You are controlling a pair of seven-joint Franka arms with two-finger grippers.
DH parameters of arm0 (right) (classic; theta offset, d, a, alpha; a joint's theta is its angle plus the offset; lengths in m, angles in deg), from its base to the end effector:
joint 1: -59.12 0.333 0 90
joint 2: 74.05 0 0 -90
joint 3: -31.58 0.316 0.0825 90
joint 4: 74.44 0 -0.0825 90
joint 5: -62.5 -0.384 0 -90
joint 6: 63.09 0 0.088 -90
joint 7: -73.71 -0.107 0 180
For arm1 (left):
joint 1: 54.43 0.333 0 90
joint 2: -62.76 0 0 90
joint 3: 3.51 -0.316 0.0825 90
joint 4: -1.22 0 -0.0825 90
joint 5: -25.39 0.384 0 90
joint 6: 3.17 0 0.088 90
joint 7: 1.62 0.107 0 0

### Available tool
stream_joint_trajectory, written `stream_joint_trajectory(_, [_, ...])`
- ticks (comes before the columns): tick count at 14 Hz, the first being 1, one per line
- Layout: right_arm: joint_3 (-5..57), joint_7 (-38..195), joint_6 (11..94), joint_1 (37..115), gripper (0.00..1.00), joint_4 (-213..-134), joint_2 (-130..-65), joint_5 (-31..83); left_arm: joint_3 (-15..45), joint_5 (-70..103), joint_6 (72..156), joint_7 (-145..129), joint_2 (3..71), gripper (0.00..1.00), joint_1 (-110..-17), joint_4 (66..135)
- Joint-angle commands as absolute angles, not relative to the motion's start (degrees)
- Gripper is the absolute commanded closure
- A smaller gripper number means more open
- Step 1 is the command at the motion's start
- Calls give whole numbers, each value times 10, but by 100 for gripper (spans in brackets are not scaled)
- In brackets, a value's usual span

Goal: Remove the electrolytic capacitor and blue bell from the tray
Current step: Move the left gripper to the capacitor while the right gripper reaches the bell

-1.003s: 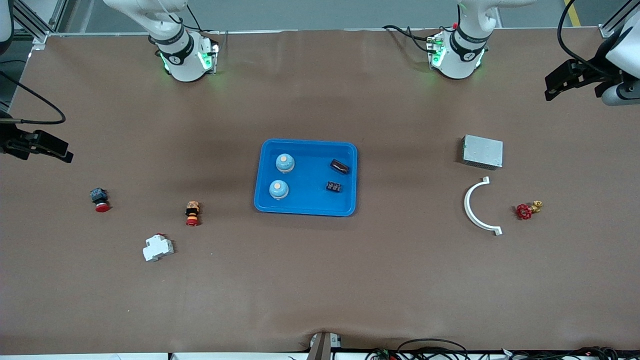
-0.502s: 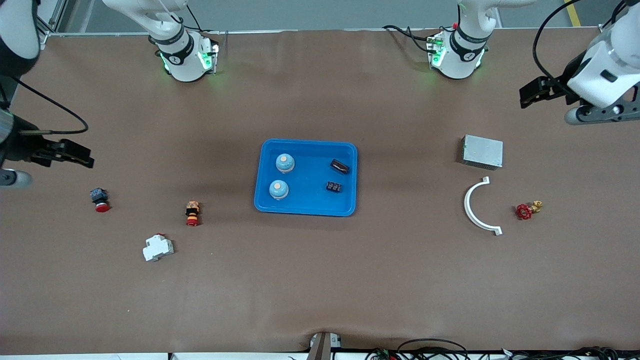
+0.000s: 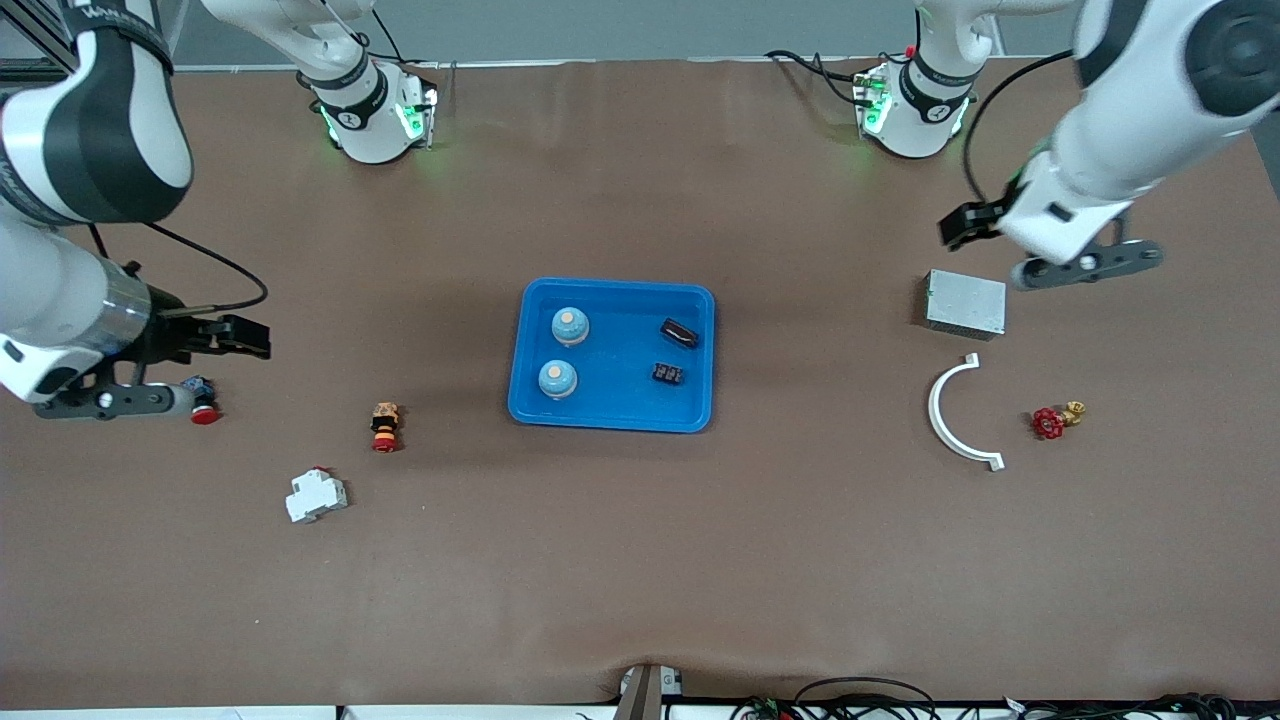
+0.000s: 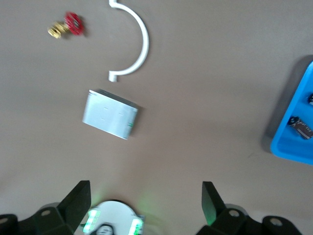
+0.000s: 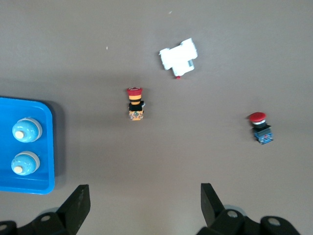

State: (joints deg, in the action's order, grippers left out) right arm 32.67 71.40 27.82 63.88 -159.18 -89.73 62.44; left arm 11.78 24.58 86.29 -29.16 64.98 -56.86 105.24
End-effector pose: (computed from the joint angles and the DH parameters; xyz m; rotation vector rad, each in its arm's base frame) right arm 0.6234 0.0626 0.5066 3.1237 0.0959 -0.2599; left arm 0.5003 -0.1635 0.5301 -3.0349 -0.2649 0.3082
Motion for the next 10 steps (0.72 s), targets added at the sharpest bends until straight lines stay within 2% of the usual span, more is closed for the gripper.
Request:
stream_joint_trajectory(1, [325,637,300,682,0,-1628,-899,614,141,202,930,-360,660,0,-566,1113])
stream_joint_trajectory(6, [326,550,373,731,0,-1729,-887,595,227,220,1032,-518,585,0,-579,1133])
stream_joint_trajectory(10, [326,483,443,779,0,-1811,-867,566,235,257,1120,-664,510,0,-631,1132])
